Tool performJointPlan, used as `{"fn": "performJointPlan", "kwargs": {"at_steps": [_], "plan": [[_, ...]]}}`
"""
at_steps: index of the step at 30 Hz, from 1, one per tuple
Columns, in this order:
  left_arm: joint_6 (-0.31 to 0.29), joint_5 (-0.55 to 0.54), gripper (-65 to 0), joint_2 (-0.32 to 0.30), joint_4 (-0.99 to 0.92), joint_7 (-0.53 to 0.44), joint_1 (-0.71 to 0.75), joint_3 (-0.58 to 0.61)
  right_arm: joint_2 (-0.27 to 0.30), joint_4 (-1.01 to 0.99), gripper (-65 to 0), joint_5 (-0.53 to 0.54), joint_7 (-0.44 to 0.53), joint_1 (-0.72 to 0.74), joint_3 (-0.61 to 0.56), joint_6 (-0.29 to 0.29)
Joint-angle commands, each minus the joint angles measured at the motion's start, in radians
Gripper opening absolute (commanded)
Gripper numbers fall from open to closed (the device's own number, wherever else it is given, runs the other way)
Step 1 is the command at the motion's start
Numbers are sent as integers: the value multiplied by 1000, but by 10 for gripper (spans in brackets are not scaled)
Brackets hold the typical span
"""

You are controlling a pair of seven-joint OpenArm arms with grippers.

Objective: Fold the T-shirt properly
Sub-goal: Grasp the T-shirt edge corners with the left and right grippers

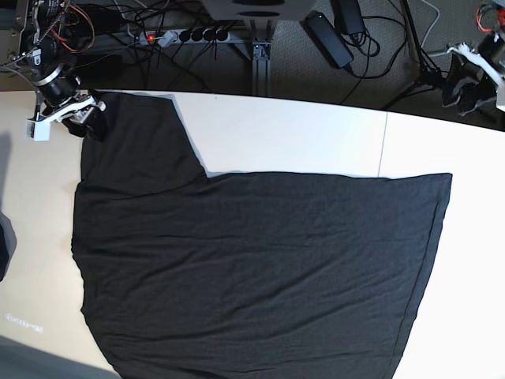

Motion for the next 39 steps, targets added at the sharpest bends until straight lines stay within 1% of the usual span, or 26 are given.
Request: {"fn": "performJointPlan", "kwargs": {"at_steps": [1, 2, 3, 4, 5, 8, 11, 15, 19, 21, 23, 25, 28, 31, 35, 39], "plan": [[-13, -18, -348, -32, 14, -11, -28, -10, -12, -10, -311, -31, -100, -18, -16, 38], [-13, -18, -348, -43, 14, -6, -55, -10, -23, -10, -312, -31, -100, -18, -18, 38], [1, -22, -348, -55, 14, -5, -79, -10, -35, -10, -312, -31, -100, -18, -18, 38], [44, -20, -348, -64, 12, -5, -106, -10, -45, -10, -312, -31, -100, -18, -18, 38], [72, -14, -348, -73, 8, -5, -137, -9, -55, -10, -311, -31, -100, -18, -18, 38], [99, 1, -348, -98, -49, 6, -243, 16, -78, -10, -311, -36, -100, -18, -18, 39], [98, -19, -348, -114, -169, 34, -354, 90, -88, -10, -311, -55, -100, -18, -18, 39], [98, -18, -348, -112, -399, 33, -522, 209, -85, -10, -311, -61, -100, -18, -18, 39], [97, -19, -348, -111, -618, 55, -688, 257, -85, -10, -311, -65, -105, -18, -18, 39], [77, -53, -348, -111, -674, 97, -742, 258, -85, -10, -311, -64, -105, -18, -18, 39], [52, -108, -348, -111, -687, 148, -772, 258, -85, -10, -311, -65, -104, -18, -18, 39], [52, -144, -348, -111, -687, 179, -784, 260, -85, -10, -311, -65, -105, -18, -18, 39], [52, -146, -348, -110, -687, 196, -786, 276, -85, -10, -311, -74, -105, -18, -18, 39], [52, -146, -348, -110, -686, 242, -786, 327, -85, -10, -311, -76, -104, -18, -18, 39], [52, -145, -348, -103, -682, 251, -789, 406, -85, -10, -311, -76, -104, -18, -18, 39], [52, -145, -348, -90, -669, 265, -792, 421, -85, -10, -311, -76, -105, -18, -18, 39]]}}
